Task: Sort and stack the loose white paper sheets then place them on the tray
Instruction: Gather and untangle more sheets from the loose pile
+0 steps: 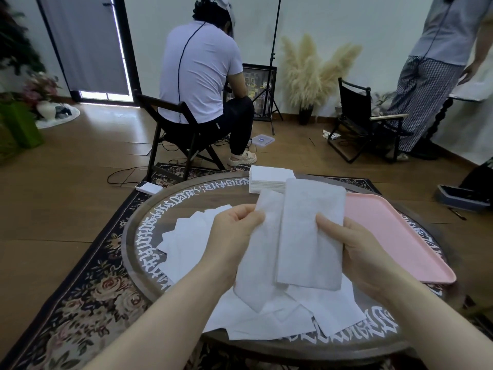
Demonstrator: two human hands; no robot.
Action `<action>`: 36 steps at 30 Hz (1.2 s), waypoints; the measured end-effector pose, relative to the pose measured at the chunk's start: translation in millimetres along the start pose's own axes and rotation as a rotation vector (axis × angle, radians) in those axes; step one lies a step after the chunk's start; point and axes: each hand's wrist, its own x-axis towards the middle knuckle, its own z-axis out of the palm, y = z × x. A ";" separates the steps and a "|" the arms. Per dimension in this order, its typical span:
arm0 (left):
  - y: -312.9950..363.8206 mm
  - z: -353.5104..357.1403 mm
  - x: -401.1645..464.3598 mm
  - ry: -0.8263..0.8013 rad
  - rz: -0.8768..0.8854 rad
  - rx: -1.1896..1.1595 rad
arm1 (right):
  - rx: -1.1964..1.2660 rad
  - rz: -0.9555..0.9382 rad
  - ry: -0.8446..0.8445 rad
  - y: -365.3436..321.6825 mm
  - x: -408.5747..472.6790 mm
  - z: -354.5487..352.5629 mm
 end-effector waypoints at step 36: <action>-17.5 20.7 -2.2 -0.108 -0.094 -0.268 | -0.087 0.012 -0.002 8.7 -4.3 10.7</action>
